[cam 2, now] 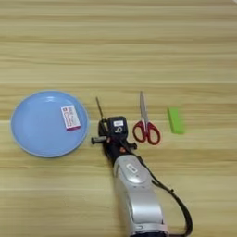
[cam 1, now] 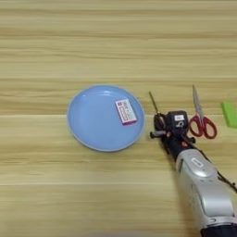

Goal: Move the objects on the table

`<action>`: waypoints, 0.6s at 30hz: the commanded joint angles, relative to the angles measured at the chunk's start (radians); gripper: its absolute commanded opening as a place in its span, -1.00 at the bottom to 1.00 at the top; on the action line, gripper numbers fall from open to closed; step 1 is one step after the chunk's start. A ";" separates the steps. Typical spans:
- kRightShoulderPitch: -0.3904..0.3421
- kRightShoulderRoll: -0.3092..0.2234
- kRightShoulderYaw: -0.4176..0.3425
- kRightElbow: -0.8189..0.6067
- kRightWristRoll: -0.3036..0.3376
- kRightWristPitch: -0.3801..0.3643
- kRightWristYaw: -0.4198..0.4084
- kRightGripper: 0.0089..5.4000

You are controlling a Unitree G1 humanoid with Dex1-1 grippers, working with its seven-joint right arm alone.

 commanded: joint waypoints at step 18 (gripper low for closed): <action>0.011 0.040 0.102 -0.269 -0.060 0.067 -0.046 -0.67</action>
